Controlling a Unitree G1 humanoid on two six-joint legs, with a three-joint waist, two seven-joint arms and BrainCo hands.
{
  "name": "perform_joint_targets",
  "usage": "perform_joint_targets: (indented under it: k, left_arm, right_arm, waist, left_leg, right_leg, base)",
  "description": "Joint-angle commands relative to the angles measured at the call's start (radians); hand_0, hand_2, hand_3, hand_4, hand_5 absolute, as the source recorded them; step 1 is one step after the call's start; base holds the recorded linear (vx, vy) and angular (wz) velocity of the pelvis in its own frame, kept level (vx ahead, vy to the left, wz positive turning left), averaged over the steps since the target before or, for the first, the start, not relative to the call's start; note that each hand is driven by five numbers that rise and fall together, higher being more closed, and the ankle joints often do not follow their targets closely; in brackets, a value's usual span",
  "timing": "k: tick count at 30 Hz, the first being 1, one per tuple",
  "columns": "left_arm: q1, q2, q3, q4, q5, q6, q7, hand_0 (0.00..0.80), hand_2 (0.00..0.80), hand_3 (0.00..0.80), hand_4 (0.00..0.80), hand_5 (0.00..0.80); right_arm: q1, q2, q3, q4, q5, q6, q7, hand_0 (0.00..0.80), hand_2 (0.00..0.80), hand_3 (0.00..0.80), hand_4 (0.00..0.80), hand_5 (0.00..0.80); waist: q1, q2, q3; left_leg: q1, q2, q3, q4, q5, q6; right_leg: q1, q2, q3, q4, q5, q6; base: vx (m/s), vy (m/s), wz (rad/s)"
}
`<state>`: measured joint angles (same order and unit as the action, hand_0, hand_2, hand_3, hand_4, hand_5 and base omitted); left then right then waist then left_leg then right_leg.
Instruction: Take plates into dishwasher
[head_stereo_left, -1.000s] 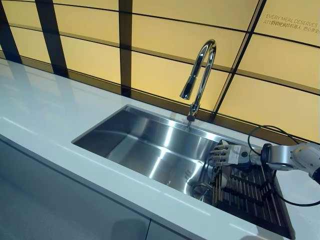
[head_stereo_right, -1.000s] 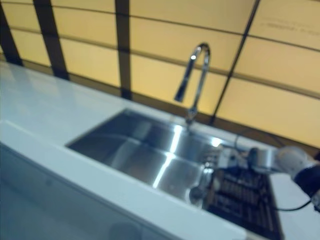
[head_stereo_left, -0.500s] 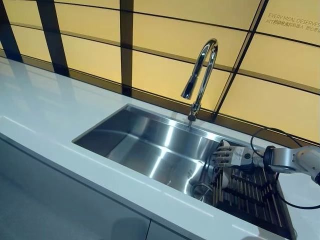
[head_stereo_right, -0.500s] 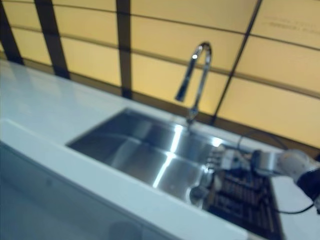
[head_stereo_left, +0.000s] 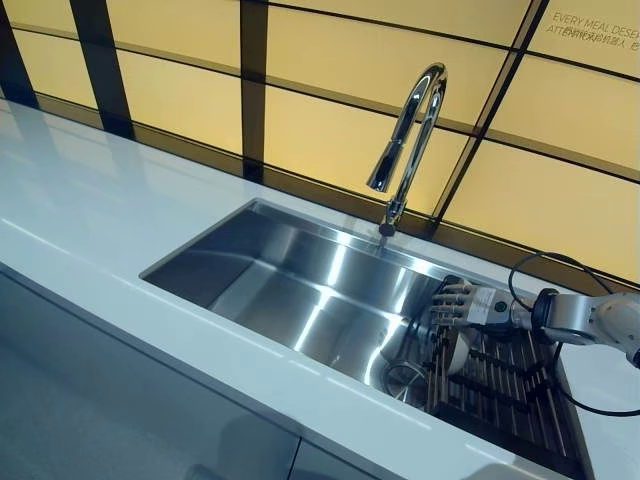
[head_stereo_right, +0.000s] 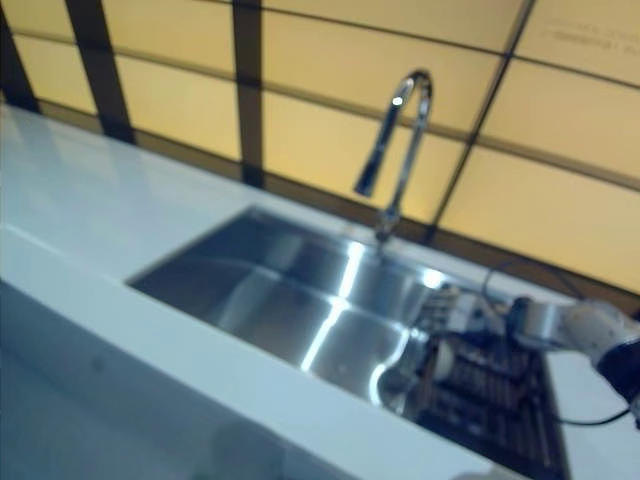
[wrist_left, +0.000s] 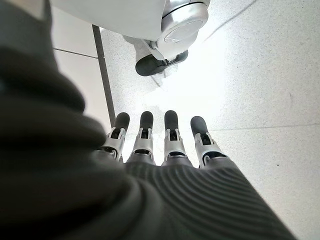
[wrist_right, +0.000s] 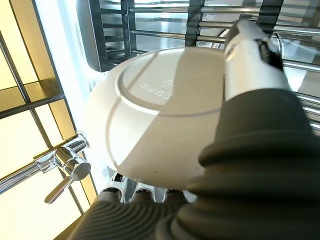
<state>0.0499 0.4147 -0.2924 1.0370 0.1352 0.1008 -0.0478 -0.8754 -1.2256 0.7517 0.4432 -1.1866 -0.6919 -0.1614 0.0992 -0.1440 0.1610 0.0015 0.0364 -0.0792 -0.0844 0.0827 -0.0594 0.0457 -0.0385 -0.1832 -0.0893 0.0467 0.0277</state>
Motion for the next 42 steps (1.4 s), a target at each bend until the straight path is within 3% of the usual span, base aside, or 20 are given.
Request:
perform_joint_targets:
  k: [1, 2, 3, 4, 24, 34, 37, 42]
  left_arm:
    - [-0.035, 0.030, -0.023, -0.005, -0.016, -0.005, -0.003, 0.000, 0.000, 0.000, 0.000, 0.000]
    - [-0.037, 0.030, -0.025, -0.005, -0.018, -0.004, -0.002, 0.000, 0.000, 0.000, 0.000, 0.000]
    - [-0.039, 0.030, -0.025, -0.005, -0.019, -0.003, -0.002, 0.000, 0.000, 0.000, 0.000, 0.000]
    - [-0.039, 0.029, -0.024, -0.004, -0.018, -0.006, -0.001, 0.000, 0.000, 0.000, 0.000, 0.000]
    - [-0.062, 0.030, -0.026, -0.003, -0.030, -0.013, 0.004, 0.000, 0.000, 0.000, 0.000, 0.000]
    - [-0.053, 0.024, -0.026, 0.006, -0.018, -0.017, -0.001, 0.000, 0.000, 0.000, 0.000, 0.000]
    - [-0.040, 0.013, -0.026, 0.011, -0.007, -0.021, -0.003, 0.000, 0.000, 0.000, 0.000, 0.000]
    - [-0.021, 0.007, -0.025, 0.013, 0.023, -0.031, -0.008, 0.000, 0.000, 0.000, 0.000, 0.000]
  right_arm:
    - [-0.042, -0.039, -0.019, 0.009, 0.026, 0.060, -0.016, 0.207, 0.207, 0.207, 0.207, 0.207]
    - [-0.044, -0.037, -0.017, 0.008, 0.030, 0.063, -0.015, 0.496, 0.496, 0.496, 0.496, 0.496]
    - [-0.045, -0.035, -0.018, 0.007, 0.030, 0.065, -0.017, 0.700, 0.700, 0.700, 0.700, 0.700]
    - [-0.046, -0.035, -0.017, 0.005, 0.033, 0.068, -0.020, 0.797, 0.797, 0.797, 0.797, 0.797]
    - [-0.056, -0.018, -0.015, 0.002, 0.042, 0.088, -0.026, 0.800, 0.800, 0.800, 0.800, 0.800]
    - [-0.065, -0.039, -0.022, 0.022, 0.025, 0.121, -0.028, 0.800, 0.800, 0.800, 0.800, 0.800]
    - [-0.050, -0.054, -0.045, 0.034, 0.001, 0.155, -0.051, 0.800, 0.800, 0.800, 0.800, 0.800]
    - [0.002, -0.073, -0.130, 0.052, -0.029, 0.271, -0.115, 0.800, 0.800, 0.800, 0.800, 0.800]
  waist:
    - [0.019, -0.024, 0.009]
    - [0.019, -0.025, 0.009]
    - [0.019, -0.025, 0.010]
    - [0.018, -0.026, 0.010]
    - [0.009, -0.028, 0.022]
    - [0.005, -0.029, 0.012]
    - [0.002, -0.033, 0.012]
    - [-0.008, -0.048, 0.024]
  left_leg:
    - [0.005, -0.008, 0.058, -0.003, -0.063, 0.029]
    - [0.004, -0.008, 0.058, -0.003, -0.063, 0.029]
    - [0.003, -0.008, 0.059, -0.003, -0.063, 0.029]
    - [0.002, -0.008, 0.059, -0.003, -0.063, 0.029]
    - [-0.019, -0.006, 0.082, -0.003, -0.060, 0.028]
    - [0.007, -0.015, 0.084, -0.003, -0.077, 0.042]
    - [0.022, -0.024, 0.092, 0.023, -0.096, 0.054]
    - [0.017, -0.048, 0.115, 0.136, -0.163, 0.086]
  right_leg:
    - [0.014, -0.010, -0.030, 0.010, -0.014, 0.064]
    - [0.012, -0.009, -0.029, 0.009, -0.014, 0.064]
    - [0.011, -0.009, -0.029, 0.009, -0.013, 0.064]
    - [0.009, -0.008, -0.028, 0.009, -0.012, 0.063]
    - [-0.020, -0.005, -0.027, 0.005, 0.003, 0.067]
    - [-0.011, -0.012, -0.016, 0.017, -0.004, 0.067]
    - [-0.004, -0.025, -0.001, 0.033, -0.007, 0.069]
    - [0.012, -0.048, 0.042, 0.056, 0.004, 0.083]
  base:
    - [0.000, 0.000, 0.00]
    - [0.000, 0.000, 0.00]
    - [0.000, 0.000, 0.00]
    - [0.000, 0.000, 0.00]
    - [-0.003, 0.000, -0.01]
    - [0.005, 0.014, 0.00]
    - [0.044, 0.088, -0.08]
    - [0.031, 0.124, -0.22]
